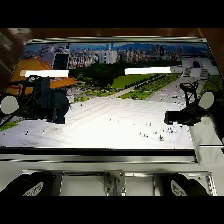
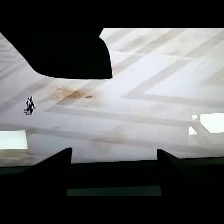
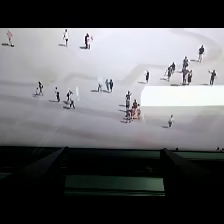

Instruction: Fold the shirts.

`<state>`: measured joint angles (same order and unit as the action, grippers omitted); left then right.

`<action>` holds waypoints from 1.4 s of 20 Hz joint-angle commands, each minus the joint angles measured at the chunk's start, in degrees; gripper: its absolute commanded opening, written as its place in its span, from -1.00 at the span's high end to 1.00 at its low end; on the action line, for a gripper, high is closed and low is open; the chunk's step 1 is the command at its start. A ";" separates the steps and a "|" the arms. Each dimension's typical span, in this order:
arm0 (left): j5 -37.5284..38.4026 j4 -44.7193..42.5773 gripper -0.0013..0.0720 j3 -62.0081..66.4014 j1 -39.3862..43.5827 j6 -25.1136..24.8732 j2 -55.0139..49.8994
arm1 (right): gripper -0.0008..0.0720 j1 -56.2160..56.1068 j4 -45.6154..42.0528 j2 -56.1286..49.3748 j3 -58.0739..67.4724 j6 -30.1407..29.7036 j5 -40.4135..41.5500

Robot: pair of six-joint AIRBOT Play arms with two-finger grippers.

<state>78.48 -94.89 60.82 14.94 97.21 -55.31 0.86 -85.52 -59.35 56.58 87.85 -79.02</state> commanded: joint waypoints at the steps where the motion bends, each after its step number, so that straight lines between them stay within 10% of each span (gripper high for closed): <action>1: -0.02 -0.02 -0.65 -0.02 -0.04 -0.02 -0.04 | -0.91 0.02 0.00 0.04 -0.02 0.00 -0.02; 28: -2.19 2.25 -0.65 -0.02 -0.04 -0.04 -3.93 | -0.91 0.02 2.21 0.00 -0.02 1.40 0.35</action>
<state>76.60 -93.30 60.82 14.94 97.21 -58.54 0.86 -83.99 -59.35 56.58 88.09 -77.38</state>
